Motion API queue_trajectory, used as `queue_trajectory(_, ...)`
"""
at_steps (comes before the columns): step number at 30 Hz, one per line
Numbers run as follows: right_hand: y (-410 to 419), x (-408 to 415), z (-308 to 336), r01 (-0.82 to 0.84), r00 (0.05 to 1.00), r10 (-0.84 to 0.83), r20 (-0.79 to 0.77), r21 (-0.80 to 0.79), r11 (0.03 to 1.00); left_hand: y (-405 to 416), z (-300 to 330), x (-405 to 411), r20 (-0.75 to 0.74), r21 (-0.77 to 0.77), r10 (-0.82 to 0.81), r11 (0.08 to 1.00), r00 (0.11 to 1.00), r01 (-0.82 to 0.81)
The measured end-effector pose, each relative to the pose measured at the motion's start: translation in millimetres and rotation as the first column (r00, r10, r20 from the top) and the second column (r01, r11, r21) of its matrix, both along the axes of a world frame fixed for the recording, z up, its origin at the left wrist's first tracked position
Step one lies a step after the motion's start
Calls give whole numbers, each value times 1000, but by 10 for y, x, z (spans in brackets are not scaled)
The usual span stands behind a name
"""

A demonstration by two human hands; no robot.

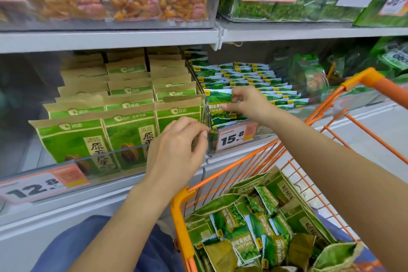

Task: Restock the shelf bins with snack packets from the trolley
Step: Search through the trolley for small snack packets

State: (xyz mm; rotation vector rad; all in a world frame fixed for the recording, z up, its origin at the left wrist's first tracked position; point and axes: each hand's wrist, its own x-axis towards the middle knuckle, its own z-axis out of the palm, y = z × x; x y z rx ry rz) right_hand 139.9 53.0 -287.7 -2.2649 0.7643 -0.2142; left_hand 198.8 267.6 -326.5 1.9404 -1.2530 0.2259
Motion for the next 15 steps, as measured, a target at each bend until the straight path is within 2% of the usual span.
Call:
queue_trajectory(3, -7, 50, 19, -27, 996, 18, -91, -94, 995, -12, 1, -5, 21, 4, -2, 1000, 1000, 2)
queue_trajectory(6, 18, 26, -31, 26, 997, -37, -65, -157, 987, -10, 3, -4, 26, 5, -4, 1000, 1000, 4)
queue_trajectory(8, 37, -86, -56, 84, 996, -86, -5, -156, 984, -3, 6, -5, 24, 13, -5, 1000, 1000, 5)
queue_trajectory(11, 105, -381, -44, 184, 965, -141, 222, -184, 966, 1, 4, -18, -34, 9, -44, 999, 998, 45)
queue_trajectory(13, 218, -639, -2, 188, 936, -110, 335, -211, 959, -6, -5, -65, -97, 10, -112, 993, 989, 114)
queue_trajectory(15, 368, -924, -7, 126, 937, -26, 349, -268, 955, -15, -17, -154, -122, 48, -193, 979, 974, 200)
